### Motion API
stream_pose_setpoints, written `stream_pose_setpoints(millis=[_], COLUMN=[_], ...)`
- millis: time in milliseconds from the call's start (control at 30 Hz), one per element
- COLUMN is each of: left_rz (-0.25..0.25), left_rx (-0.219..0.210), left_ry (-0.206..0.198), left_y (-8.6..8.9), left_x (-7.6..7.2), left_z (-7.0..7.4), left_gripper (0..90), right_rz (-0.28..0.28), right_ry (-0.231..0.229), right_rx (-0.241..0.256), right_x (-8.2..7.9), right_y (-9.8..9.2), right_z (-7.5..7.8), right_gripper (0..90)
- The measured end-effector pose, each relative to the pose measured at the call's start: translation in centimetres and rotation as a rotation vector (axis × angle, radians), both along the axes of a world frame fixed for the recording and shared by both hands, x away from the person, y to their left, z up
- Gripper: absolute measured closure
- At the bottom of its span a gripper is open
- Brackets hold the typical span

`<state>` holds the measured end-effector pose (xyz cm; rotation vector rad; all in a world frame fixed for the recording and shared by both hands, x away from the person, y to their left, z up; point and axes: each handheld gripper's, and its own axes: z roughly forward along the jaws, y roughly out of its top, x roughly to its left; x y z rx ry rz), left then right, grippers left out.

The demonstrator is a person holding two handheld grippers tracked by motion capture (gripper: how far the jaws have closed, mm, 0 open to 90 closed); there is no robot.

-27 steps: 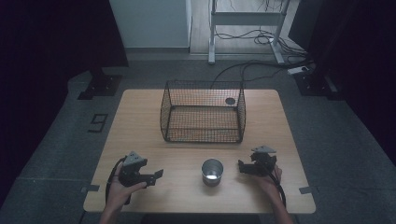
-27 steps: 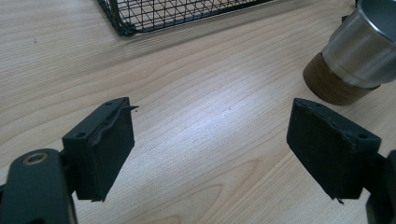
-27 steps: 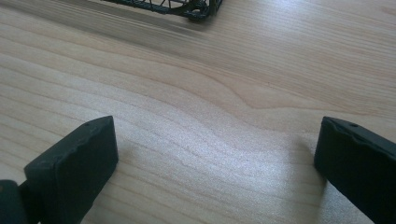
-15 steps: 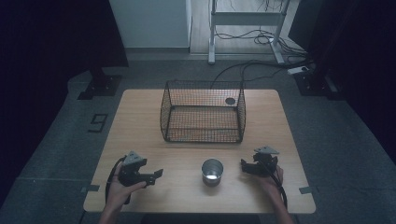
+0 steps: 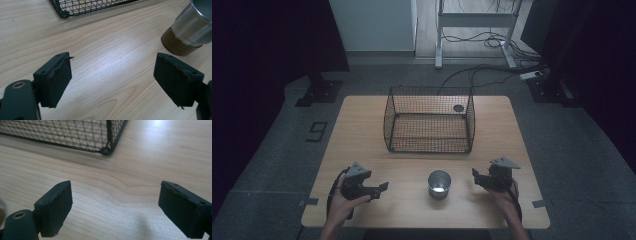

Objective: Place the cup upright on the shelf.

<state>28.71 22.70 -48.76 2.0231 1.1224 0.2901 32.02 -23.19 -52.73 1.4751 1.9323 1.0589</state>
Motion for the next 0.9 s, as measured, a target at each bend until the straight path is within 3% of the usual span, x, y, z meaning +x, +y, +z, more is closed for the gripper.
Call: stream_pose_setpoints(millis=[267,900], left_rz=[0.005,-0.002], left_rx=[-0.004,-0.001], left_ry=[0.001,0.002], left_y=[0.1,-0.1], left_x=[0.0,0.0], left_z=[0.0,0.0], left_gripper=[15.2,15.3], right_rz=[0.044,0.132], right_ry=[-0.042,-0.098], right_rx=[0.028,0.043], right_x=[-1.0,-2.6], right_y=[0.7,2.7], right_z=[1.6,3.9], right_gripper=[12.6,12.6])
